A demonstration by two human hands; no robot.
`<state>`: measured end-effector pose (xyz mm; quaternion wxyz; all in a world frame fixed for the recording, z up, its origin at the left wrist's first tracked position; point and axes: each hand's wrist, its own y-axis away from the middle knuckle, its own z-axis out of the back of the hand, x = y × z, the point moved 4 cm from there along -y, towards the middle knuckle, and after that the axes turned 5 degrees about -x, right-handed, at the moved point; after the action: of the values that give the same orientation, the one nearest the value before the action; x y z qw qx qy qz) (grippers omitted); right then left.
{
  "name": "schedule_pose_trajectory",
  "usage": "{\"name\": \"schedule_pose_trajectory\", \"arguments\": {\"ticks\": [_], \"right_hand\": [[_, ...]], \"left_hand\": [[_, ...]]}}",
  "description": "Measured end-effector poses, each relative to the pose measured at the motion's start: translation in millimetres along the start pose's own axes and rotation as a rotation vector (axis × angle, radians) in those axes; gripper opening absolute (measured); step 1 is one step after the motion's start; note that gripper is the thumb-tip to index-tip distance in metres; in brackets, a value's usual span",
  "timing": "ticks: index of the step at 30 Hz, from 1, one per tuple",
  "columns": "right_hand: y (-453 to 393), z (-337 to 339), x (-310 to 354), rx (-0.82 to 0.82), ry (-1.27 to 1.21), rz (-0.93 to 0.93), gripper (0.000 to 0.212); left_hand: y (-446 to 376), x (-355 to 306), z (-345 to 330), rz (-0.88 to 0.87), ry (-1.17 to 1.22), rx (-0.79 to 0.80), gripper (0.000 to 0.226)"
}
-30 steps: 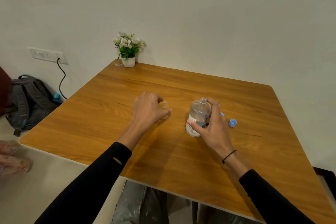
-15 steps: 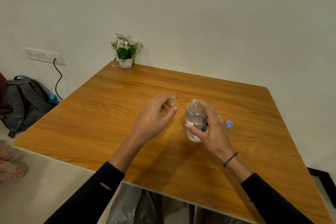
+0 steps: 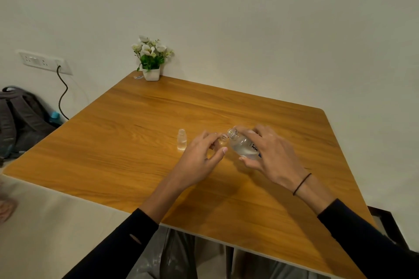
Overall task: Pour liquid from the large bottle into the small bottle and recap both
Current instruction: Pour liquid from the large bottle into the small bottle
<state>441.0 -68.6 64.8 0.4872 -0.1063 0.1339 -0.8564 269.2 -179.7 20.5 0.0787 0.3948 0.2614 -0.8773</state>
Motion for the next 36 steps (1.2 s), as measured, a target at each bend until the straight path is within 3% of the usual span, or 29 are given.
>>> {"name": "schedule_pose_trajectory", "arguments": {"ticks": [10, 36], "right_hand": [[-2, 1, 6, 0.027, 0.107, 0.043, 0.077], [-6, 13, 4, 0.115, 0.287, 0.104, 0.083]], "left_hand": [[5, -1, 4, -0.031, -0.008, 0.0, 0.03], [10, 3, 2, -0.025, -0.021, -0.019, 0.015]]}}
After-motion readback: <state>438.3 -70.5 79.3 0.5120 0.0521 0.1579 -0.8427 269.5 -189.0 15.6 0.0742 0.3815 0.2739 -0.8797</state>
